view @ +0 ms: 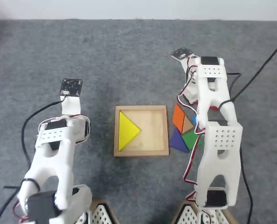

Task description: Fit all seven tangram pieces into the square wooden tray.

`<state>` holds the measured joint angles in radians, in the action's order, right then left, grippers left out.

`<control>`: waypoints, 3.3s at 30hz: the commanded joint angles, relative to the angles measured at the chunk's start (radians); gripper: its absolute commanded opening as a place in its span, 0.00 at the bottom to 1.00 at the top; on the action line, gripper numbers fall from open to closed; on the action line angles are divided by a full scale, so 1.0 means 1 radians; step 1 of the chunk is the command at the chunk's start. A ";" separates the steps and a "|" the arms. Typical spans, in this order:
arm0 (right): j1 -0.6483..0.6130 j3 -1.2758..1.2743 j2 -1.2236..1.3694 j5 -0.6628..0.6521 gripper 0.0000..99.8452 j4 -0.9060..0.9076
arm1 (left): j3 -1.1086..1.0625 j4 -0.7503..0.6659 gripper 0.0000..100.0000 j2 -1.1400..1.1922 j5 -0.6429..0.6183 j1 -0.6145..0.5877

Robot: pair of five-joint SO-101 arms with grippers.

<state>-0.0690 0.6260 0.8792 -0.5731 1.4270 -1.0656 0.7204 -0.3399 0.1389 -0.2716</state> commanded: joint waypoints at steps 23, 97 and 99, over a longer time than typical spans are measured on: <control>0.002 0.021 -0.033 0.057 0.23 0.067 | 0.004 -0.018 0.12 -0.006 0.005 0.006; -0.618 -0.265 -0.269 -0.322 0.39 0.059 | 0.004 -0.018 0.12 -0.006 0.005 0.006; -0.618 -0.264 -0.272 -0.328 0.40 0.061 | 0.004 -0.018 0.12 -0.006 0.005 0.006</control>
<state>-0.6797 0.3560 0.6368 -0.8815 1.4929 -1.0656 0.7204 -0.3399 0.1389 -0.2716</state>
